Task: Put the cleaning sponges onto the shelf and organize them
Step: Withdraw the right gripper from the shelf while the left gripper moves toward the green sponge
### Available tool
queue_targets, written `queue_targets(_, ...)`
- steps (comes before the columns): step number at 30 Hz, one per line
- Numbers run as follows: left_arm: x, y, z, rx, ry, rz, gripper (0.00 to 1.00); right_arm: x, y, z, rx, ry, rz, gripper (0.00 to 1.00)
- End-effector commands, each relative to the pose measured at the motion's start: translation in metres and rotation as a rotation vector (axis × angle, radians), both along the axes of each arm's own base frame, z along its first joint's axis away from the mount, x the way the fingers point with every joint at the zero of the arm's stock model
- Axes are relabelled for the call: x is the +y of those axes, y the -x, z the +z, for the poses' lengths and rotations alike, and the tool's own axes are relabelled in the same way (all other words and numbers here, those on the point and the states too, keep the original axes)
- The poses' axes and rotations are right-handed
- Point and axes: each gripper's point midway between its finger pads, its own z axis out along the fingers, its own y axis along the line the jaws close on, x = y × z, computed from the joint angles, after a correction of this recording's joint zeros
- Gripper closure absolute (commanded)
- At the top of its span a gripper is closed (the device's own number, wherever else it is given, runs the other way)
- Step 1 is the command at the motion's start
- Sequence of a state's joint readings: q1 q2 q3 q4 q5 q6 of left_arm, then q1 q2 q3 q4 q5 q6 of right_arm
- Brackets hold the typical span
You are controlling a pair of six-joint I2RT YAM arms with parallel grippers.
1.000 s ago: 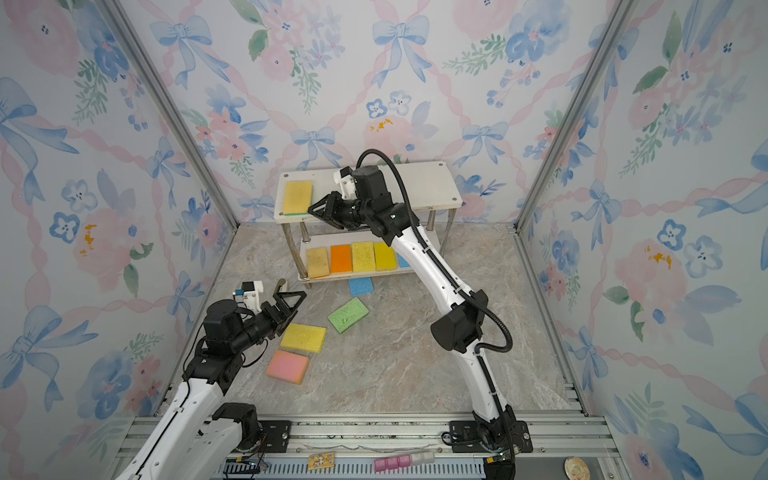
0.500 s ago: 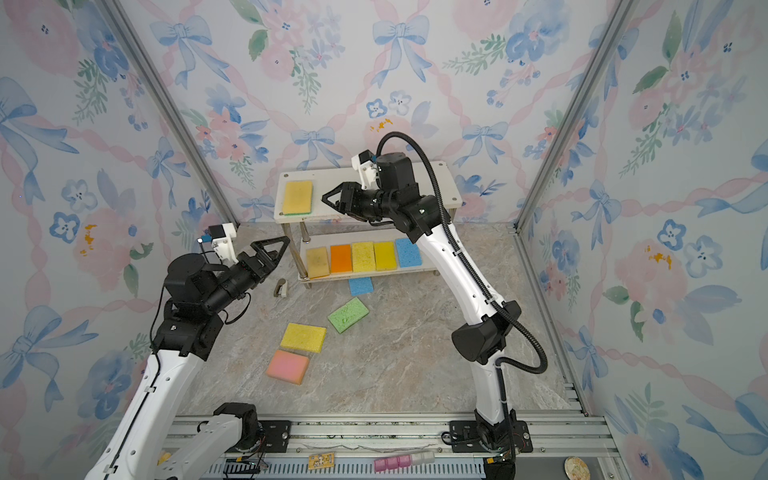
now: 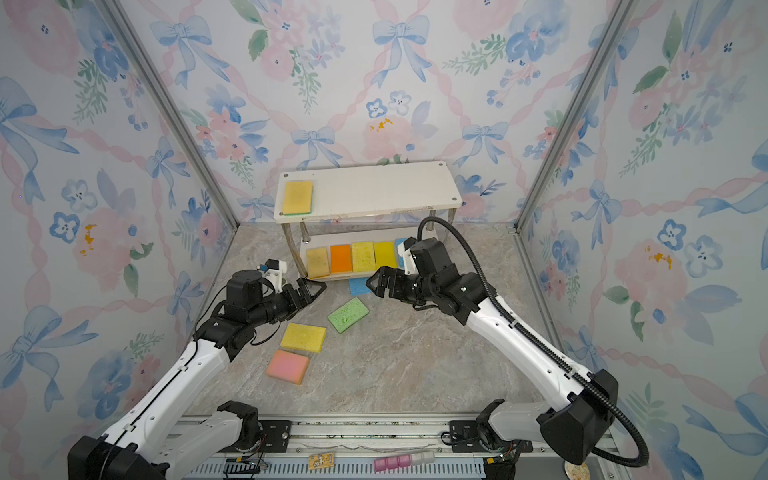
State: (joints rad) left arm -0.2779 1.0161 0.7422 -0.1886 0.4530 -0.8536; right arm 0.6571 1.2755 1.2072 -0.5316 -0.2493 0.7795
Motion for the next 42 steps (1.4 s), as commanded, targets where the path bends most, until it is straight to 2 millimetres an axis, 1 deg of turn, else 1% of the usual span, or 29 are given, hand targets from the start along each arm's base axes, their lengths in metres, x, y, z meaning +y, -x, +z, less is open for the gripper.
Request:
queue_targets(1,-0.006,-0.002,-0.023,-0.009,-0.103,-0.055,0.02,-0.005,-0.014,-0.043,0.097,-0.069,-0.129,0.03)
queue_targets(3,-0.014,0.000,-0.041,0.019,-0.139,-0.104,0.02,-0.002,-0.013,-0.073,0.190,-0.115,-0.150,0.00)
queue_targets(4,-0.017,0.000,-0.049,0.029,-0.157,-0.128,0.02,0.002,-0.013,-0.087,0.230,-0.133,-0.157,0.03)
queue_targets(6,-0.021,0.000,-0.064,0.045,-0.193,-0.165,0.02,0.010,-0.012,-0.106,0.279,-0.138,-0.164,0.07)
queue_targets(9,-0.025,-0.005,-0.077,0.046,-0.246,-0.209,0.02,0.023,-0.009,-0.126,0.325,-0.121,-0.160,0.09)
queue_targets(11,-0.026,-0.010,-0.085,0.044,-0.275,-0.233,0.02,0.032,-0.011,-0.133,0.344,-0.138,-0.161,0.12)
queue_targets(13,-0.027,-0.014,-0.090,0.048,-0.293,-0.245,0.02,0.040,-0.013,-0.138,0.361,-0.156,-0.163,0.13)
queue_targets(17,-0.030,-0.023,-0.100,0.052,-0.323,-0.270,0.02,0.050,-0.015,-0.139,0.369,-0.163,-0.145,0.15)
queue_targets(22,-0.031,-0.029,-0.110,0.058,-0.346,-0.285,0.02,0.052,-0.014,-0.146,0.398,-0.142,-0.142,0.16)
queue_targets(26,-0.031,-0.031,-0.119,0.064,-0.356,-0.291,0.02,0.049,-0.013,-0.147,0.404,-0.119,-0.147,0.15)
queue_targets(36,-0.035,-0.044,-0.126,0.052,-0.358,-0.280,0.02,0.036,-0.012,-0.144,0.389,-0.078,-0.152,0.14)
queue_targets(42,-0.039,-0.048,-0.136,0.063,-0.363,-0.293,0.02,0.023,-0.013,-0.142,0.385,-0.065,-0.172,0.13)
